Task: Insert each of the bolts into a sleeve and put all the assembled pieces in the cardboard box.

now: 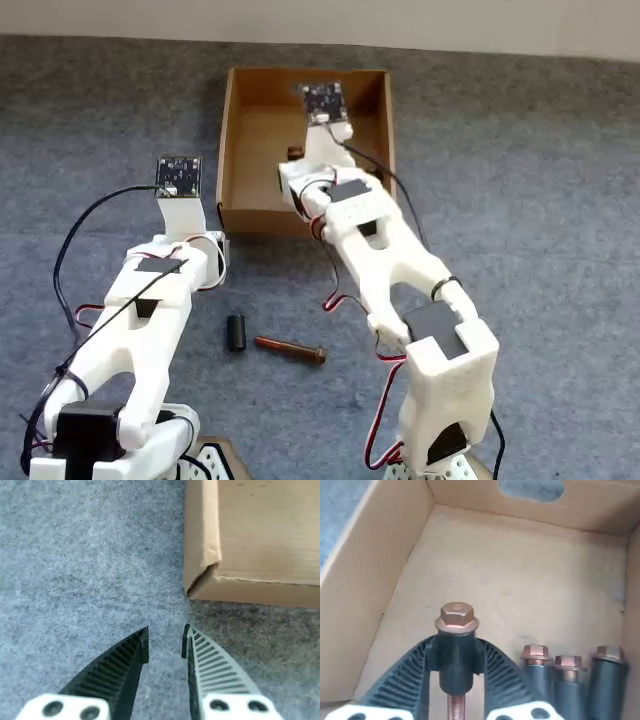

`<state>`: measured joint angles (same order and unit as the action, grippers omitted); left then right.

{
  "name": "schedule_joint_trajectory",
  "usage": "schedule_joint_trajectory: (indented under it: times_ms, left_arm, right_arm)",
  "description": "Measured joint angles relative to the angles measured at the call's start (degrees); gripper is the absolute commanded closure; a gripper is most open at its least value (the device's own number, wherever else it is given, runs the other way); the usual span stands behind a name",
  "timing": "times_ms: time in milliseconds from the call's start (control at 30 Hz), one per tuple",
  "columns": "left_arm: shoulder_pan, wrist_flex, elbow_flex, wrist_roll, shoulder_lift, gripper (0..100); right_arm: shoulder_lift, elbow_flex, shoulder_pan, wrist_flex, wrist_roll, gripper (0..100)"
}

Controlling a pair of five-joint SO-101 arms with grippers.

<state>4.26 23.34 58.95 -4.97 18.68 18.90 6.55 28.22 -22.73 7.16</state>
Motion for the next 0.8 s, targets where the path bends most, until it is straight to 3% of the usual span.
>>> schedule_joint_trajectory:
  times_ms: [800]
  left_arm:
    - [0.0, 0.0, 0.0, 0.0, 0.0, 87]
  right_arm:
    - [10.9, -6.3, -2.3, -3.5, 0.0, 99.2]
